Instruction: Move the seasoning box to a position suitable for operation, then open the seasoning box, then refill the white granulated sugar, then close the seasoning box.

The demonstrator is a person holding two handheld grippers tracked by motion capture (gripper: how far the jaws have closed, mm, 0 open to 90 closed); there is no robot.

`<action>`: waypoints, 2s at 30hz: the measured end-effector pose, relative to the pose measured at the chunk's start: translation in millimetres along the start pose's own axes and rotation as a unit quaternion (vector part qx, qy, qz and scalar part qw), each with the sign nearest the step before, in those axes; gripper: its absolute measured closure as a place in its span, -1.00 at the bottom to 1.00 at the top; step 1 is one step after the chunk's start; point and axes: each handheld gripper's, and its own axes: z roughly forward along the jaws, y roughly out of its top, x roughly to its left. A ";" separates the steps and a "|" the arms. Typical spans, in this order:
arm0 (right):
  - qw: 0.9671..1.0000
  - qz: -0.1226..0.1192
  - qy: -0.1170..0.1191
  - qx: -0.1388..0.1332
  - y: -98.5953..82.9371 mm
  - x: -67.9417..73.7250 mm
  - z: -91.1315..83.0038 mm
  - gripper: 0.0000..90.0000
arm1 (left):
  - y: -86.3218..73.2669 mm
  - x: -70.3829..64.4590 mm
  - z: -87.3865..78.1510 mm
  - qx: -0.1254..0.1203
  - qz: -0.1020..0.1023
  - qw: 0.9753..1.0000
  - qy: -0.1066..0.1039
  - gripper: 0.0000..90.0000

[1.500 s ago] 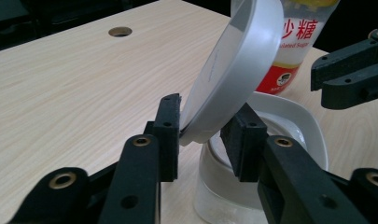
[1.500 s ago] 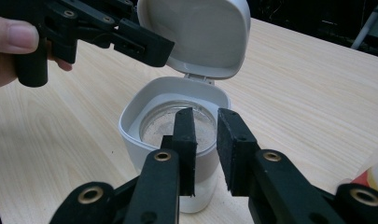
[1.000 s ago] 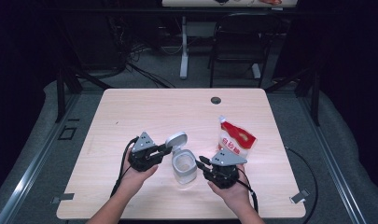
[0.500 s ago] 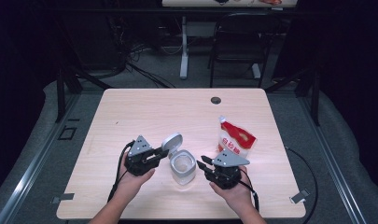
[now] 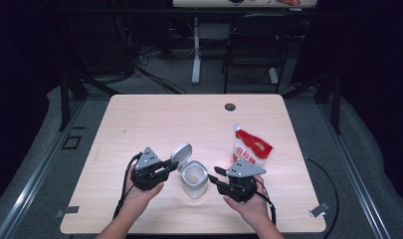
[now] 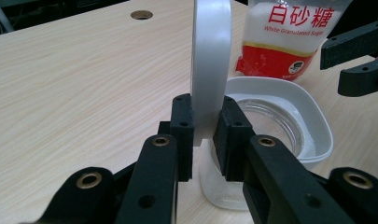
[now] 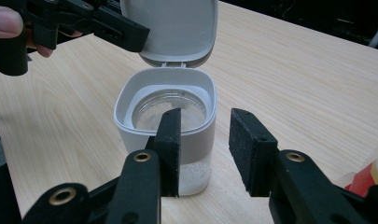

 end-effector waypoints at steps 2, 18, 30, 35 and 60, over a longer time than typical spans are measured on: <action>1.000 0.000 0.001 0.001 0.5 -0.1 -0.3 0.37 | -0.1 1.6 -0.1 0.000 -0.003 1.000 -0.003 0.76; 1.000 0.018 -0.004 -0.013 -0.7 -5.5 -3.1 0.05 | 1.5 6.8 -14.5 -0.012 -0.013 1.000 -0.008 0.48; 1.000 0.009 -0.008 -0.006 -0.3 -8.6 -5.5 0.00 | 7.2 26.0 -43.4 -0.036 -0.034 0.999 0.002 0.37; 1.000 0.000 -0.009 0.009 -0.4 -8.6 -5.5 0.14 | 0.4 39.1 -44.2 -0.030 -0.043 0.998 0.026 0.38; 0.999 -0.012 -0.041 -0.003 3.4 -26.9 -29.7 0.50 | -12.0 51.5 -32.7 -0.007 -0.049 0.998 0.046 0.35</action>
